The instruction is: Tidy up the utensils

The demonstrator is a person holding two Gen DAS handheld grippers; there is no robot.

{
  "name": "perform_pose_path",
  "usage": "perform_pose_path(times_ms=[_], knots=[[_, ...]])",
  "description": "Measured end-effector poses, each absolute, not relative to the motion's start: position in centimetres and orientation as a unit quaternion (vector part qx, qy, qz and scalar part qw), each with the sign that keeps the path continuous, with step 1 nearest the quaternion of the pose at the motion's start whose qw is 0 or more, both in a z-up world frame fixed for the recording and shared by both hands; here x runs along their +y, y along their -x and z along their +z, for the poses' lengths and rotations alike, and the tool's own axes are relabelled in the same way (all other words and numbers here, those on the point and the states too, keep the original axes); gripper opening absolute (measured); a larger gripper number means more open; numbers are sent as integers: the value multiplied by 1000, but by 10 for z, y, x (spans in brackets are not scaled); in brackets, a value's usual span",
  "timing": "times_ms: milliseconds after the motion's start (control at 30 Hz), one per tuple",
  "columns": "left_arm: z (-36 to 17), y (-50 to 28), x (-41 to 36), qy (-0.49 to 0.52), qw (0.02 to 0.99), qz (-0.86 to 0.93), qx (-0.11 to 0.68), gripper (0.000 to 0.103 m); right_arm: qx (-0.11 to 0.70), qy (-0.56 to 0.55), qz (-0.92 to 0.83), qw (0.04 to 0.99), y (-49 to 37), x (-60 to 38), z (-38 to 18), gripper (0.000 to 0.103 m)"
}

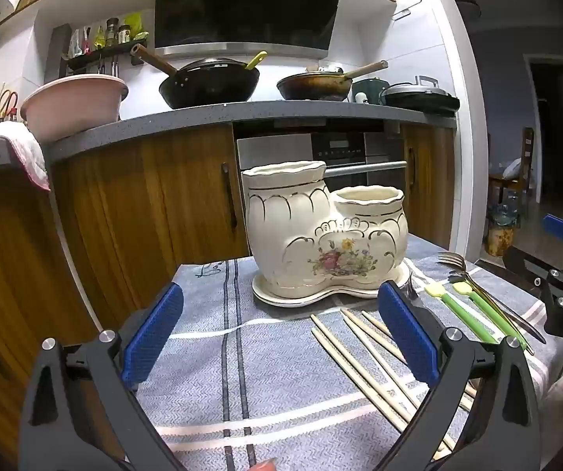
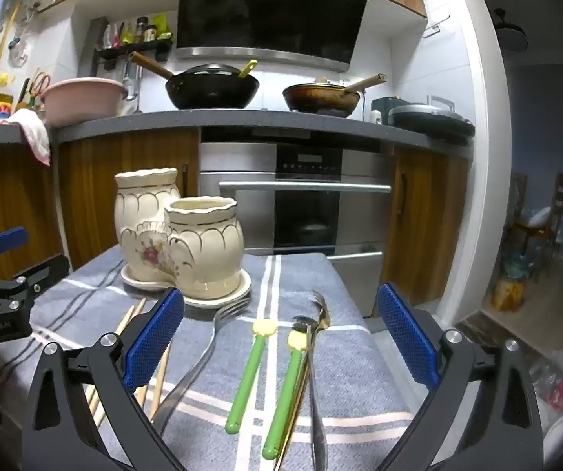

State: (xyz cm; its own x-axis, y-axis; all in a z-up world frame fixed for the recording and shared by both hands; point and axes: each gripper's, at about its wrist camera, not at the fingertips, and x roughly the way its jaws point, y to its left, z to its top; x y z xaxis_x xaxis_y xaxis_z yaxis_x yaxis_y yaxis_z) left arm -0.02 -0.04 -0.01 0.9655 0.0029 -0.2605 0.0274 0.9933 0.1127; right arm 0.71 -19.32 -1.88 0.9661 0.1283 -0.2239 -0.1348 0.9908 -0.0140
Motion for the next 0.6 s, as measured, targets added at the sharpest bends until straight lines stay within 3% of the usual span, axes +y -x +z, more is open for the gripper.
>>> perform_pose_path(times_ms=[600], knots=[[1, 2, -2, -62, 989, -5, 132, 98, 118, 8, 66, 991, -9, -194, -21, 98]])
